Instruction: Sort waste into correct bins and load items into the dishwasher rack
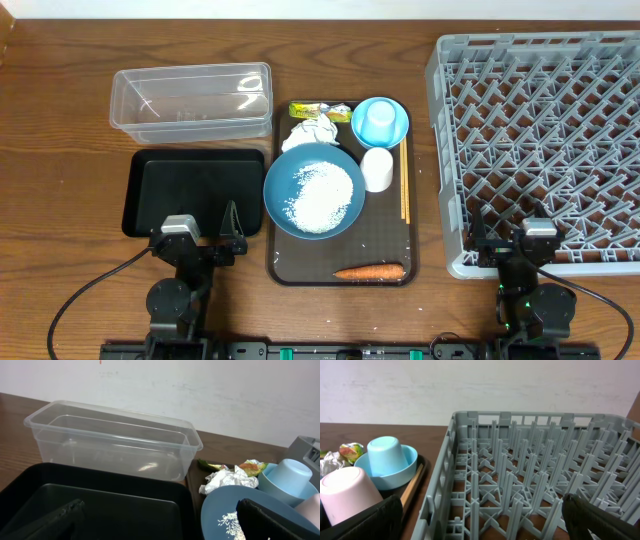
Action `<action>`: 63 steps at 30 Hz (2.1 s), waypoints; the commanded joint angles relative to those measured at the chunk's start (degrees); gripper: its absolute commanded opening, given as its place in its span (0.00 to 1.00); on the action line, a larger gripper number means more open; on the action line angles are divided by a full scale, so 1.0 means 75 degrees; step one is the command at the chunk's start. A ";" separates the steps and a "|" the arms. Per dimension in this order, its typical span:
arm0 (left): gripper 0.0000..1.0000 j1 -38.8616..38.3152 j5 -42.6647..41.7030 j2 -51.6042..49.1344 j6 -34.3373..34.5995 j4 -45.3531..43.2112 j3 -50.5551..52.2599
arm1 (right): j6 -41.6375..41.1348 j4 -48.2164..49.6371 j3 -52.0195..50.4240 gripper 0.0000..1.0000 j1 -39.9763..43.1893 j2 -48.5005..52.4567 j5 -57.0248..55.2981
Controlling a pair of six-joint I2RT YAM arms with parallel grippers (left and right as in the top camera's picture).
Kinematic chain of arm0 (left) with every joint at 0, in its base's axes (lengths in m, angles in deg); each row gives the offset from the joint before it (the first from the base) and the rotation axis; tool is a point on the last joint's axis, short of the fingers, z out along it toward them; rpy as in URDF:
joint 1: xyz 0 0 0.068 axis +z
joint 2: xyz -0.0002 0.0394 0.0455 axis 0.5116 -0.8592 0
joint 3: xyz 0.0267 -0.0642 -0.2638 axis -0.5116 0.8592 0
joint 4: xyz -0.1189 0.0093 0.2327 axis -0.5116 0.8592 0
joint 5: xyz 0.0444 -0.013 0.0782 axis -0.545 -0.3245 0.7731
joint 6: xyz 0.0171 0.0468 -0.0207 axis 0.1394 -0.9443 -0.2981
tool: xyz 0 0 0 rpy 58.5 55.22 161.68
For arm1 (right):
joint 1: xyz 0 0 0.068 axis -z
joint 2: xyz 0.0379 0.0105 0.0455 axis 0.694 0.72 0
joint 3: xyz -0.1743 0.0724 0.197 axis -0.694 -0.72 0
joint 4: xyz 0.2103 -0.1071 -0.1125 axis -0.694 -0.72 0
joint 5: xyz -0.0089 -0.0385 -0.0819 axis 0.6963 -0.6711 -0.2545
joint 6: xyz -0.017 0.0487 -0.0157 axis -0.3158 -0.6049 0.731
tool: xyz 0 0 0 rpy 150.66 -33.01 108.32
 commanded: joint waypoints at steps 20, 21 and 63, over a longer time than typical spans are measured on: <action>0.98 -0.0023 0.0233 0.0047 -0.0105 0.0195 0.0187 | -0.0134 -0.0012 -0.0026 0.99 0.0000 -0.0038 -0.0052; 0.98 -0.0026 0.0227 0.0047 -0.0093 0.0192 0.0187 | -0.0134 -0.0012 -0.0026 0.99 0.0000 -0.0038 -0.0052; 0.98 -0.0038 -0.4016 -0.7717 0.1521 0.8195 -0.8824 | -0.0134 -0.0012 -0.0026 0.99 0.0000 -0.0038 -0.0052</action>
